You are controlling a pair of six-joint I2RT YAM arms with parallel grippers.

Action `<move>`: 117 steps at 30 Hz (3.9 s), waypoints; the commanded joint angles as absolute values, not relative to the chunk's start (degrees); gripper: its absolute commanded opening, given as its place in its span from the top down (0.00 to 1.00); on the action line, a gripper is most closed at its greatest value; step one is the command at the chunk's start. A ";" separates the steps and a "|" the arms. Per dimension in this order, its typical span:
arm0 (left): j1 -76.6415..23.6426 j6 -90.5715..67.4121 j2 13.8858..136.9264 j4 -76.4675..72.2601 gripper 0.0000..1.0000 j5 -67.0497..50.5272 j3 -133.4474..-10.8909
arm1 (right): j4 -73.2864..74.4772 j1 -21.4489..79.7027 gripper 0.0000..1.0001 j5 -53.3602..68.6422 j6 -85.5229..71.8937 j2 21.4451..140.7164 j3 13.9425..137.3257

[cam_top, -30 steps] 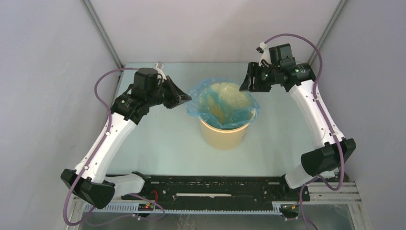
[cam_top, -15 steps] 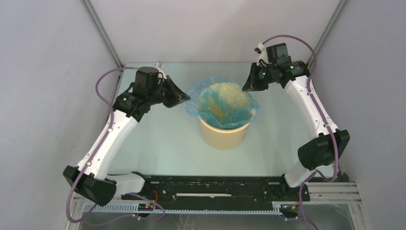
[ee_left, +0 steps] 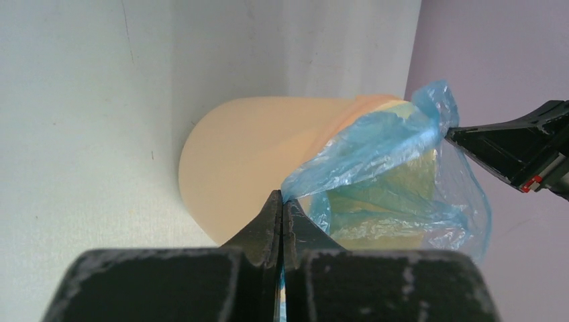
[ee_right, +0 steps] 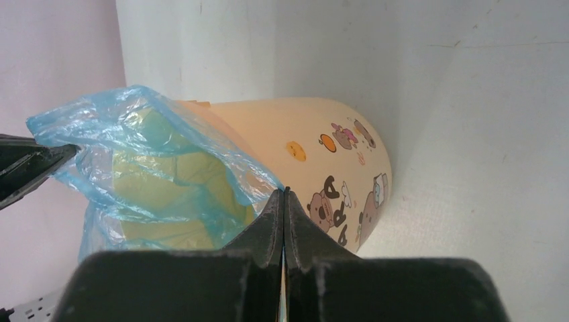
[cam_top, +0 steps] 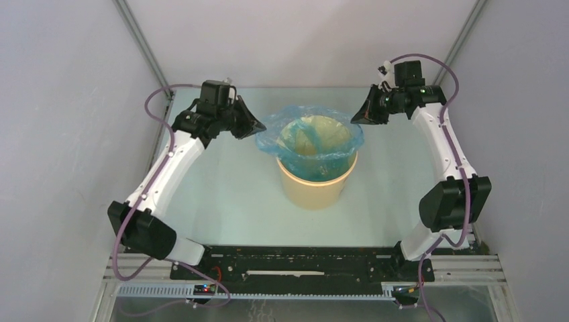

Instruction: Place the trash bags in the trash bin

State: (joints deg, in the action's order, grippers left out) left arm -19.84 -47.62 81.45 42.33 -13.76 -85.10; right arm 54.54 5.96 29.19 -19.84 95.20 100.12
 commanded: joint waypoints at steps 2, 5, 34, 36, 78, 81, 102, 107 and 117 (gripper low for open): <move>-18.36 -43.49 85.21 43.37 1.00 -14.60 -91.39 | 52.36 4.75 1.00 32.82 -21.16 97.94 100.68; -17.92 -40.82 88.22 46.32 0.99 -14.24 -93.40 | 52.72 4.32 1.00 32.92 -20.46 99.05 100.11; -20.08 -45.35 78.01 39.72 0.69 -28.14 -70.45 | 53.36 1.63 1.00 31.91 -18.42 84.52 82.02; -20.04 -45.31 77.47 39.14 0.68 -27.95 -68.67 | 52.96 1.27 1.00 30.63 -17.90 84.52 80.66; -19.26 -69.05 64.95 24.26 0.34 -26.96 -60.59 | 52.25 -0.35 0.23 32.37 -59.89 60.12 72.56; -19.34 -67.82 64.62 25.60 0.28 -27.01 -61.10 | 52.81 1.03 0.24 31.59 -60.01 59.58 72.08; -21.15 -64.98 65.42 26.55 0.65 -25.53 -60.68 | 52.38 5.67 0.80 30.85 -58.71 58.01 68.54; -21.26 -63.84 62.87 26.89 0.93 -25.64 -57.08 | 54.22 5.07 0.96 31.83 -54.98 55.63 66.11; -23.78 -61.73 60.95 29.58 1.00 -26.45 -53.84 | 55.28 4.31 1.00 34.30 -50.13 49.81 57.15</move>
